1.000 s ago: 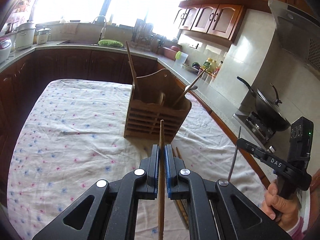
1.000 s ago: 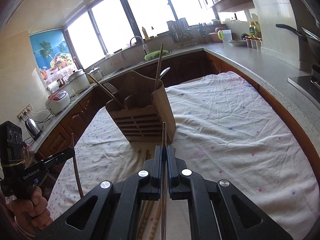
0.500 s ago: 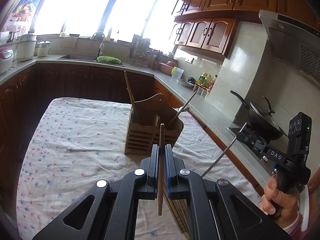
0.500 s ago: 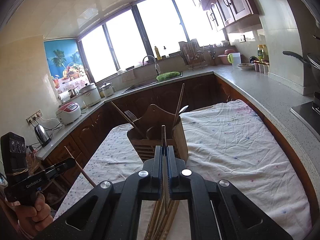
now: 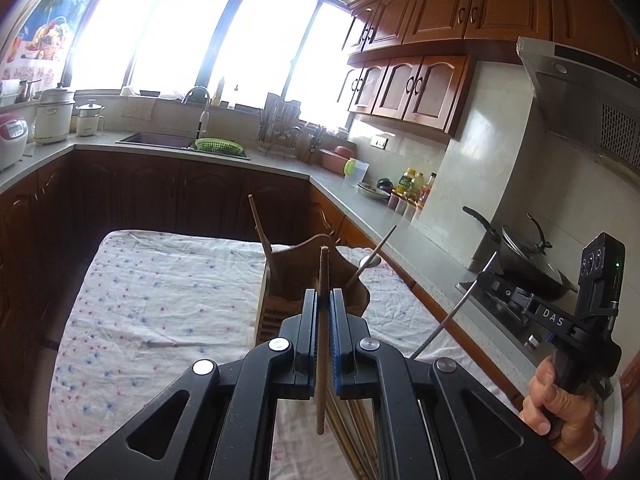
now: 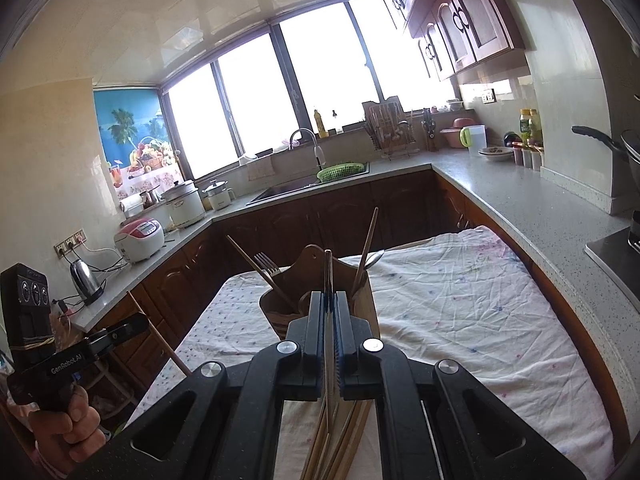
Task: Organize utensils
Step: 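Lift both held chopsticks up toward the wooden caddy, then lower both chopsticks upright into the caddy and open both tools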
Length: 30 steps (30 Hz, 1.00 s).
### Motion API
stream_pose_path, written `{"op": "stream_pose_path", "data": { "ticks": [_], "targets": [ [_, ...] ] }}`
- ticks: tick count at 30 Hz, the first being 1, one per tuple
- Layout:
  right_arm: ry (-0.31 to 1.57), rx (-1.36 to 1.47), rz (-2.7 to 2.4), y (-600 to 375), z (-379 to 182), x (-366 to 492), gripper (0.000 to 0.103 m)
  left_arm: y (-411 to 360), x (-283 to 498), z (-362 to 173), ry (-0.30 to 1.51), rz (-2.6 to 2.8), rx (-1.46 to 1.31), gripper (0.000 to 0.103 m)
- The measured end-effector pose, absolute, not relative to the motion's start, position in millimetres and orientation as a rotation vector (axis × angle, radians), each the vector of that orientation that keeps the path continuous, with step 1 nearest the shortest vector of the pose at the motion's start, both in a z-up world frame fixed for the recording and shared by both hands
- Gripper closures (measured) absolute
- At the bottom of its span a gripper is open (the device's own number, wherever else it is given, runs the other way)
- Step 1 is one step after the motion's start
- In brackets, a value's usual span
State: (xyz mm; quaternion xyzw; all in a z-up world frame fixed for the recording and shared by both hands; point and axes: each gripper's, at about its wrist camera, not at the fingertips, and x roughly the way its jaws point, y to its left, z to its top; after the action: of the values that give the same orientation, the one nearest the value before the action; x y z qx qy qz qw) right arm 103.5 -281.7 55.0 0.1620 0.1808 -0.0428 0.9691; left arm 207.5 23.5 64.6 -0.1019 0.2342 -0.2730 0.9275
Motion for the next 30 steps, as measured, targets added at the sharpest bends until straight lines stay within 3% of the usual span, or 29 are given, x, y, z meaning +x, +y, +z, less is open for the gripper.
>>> {"op": "stream_pose_path", "data": {
  "ticks": [16,30],
  "targets": [
    [0.223,0.324,-0.150,-308,103,170,0.099,7,291,101,0.316,-0.480,-0.218,0.100],
    [0.261,0.330,-0.212,-316,46,217,0.099,-24,362,-6,0.357,-0.392,-0.345,0.100]
  ]
}}
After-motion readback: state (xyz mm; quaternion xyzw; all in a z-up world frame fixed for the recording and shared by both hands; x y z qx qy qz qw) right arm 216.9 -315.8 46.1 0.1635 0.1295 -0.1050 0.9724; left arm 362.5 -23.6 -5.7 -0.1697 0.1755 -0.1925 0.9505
